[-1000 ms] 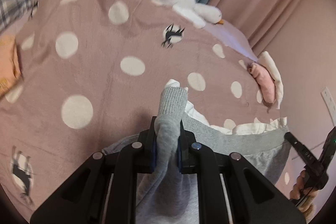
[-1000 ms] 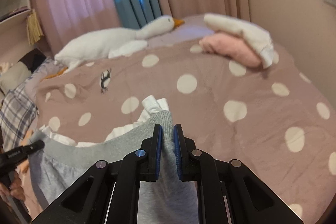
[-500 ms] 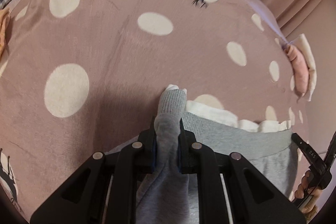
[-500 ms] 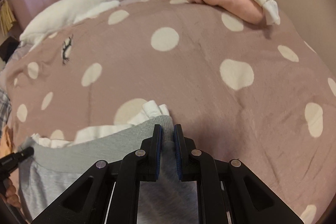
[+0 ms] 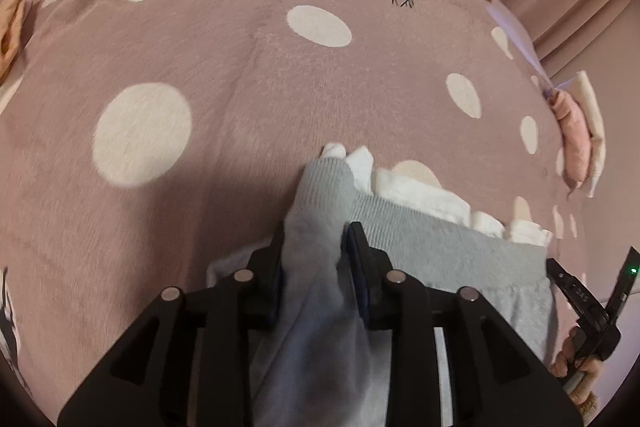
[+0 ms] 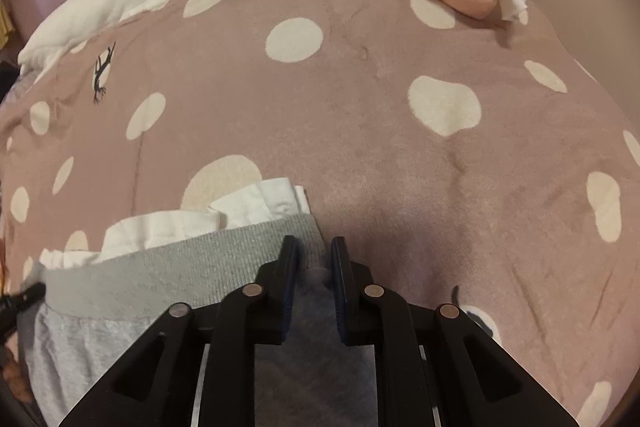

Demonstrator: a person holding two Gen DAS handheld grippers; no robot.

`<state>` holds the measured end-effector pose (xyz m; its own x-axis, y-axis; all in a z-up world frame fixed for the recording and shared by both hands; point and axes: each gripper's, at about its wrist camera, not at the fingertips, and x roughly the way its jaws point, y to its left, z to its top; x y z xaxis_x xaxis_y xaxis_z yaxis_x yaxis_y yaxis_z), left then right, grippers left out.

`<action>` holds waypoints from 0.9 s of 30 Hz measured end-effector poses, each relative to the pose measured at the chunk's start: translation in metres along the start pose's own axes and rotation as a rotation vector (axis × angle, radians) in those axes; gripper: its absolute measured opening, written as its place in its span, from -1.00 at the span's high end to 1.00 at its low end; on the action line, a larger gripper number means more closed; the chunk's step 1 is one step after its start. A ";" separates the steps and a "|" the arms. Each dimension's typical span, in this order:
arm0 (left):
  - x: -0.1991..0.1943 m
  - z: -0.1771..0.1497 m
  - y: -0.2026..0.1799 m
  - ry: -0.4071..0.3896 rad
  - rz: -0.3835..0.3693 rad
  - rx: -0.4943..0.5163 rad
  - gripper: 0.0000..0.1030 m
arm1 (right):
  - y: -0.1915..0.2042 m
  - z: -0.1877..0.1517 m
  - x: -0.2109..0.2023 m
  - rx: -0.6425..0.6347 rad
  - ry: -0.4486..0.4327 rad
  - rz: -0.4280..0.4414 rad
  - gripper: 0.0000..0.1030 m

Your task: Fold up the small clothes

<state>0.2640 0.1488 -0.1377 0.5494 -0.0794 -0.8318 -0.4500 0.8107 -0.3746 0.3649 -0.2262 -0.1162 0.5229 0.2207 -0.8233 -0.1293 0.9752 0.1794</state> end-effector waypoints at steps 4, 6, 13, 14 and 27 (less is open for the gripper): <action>-0.034 -0.012 0.003 -0.035 -0.003 0.011 0.13 | -0.002 -0.002 -0.020 0.003 -0.007 0.001 0.75; -0.060 -0.019 0.006 -0.078 -0.019 0.008 -0.20 | -0.002 -0.004 -0.038 -0.008 -0.025 -0.003 0.60; -0.125 -0.056 0.020 -0.181 -0.101 -0.090 -0.82 | -0.006 -0.029 -0.114 -0.010 -0.149 0.016 -0.40; -0.131 -0.062 0.021 -0.180 -0.119 -0.096 -0.82 | -0.008 -0.036 -0.125 -0.005 -0.154 0.026 -0.40; -0.133 -0.139 0.034 -0.101 -0.125 -0.112 -0.90 | -0.047 -0.120 -0.159 0.139 -0.120 0.157 -0.68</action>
<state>0.0782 0.1059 -0.0969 0.6710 -0.1119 -0.7329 -0.4466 0.7281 -0.5200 0.1867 -0.3085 -0.0589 0.6031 0.3619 -0.7108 -0.1042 0.9193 0.3796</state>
